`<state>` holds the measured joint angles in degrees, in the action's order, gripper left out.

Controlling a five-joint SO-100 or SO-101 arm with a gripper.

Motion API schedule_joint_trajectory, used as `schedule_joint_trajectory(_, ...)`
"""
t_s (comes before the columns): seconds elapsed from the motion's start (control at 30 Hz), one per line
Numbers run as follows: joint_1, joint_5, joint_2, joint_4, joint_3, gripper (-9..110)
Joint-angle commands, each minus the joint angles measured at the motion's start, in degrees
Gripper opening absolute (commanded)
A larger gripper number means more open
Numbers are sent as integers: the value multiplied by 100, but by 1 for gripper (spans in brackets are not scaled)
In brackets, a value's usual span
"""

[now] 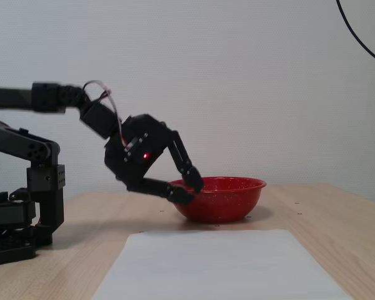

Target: Grasp the red cube and put it in the red bowl.

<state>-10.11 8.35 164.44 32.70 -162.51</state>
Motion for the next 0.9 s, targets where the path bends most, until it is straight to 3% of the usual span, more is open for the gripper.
schedule_joint_trajectory(0.0, 26, -79, 536, -448, -44, 0)
schedule_joint_trajectory(0.3, 70, -35, 1591, -1116, -1477, 0)
schedule_joint_trajectory(0.87, 290, 325, 2329, 1011, -1529, 0)
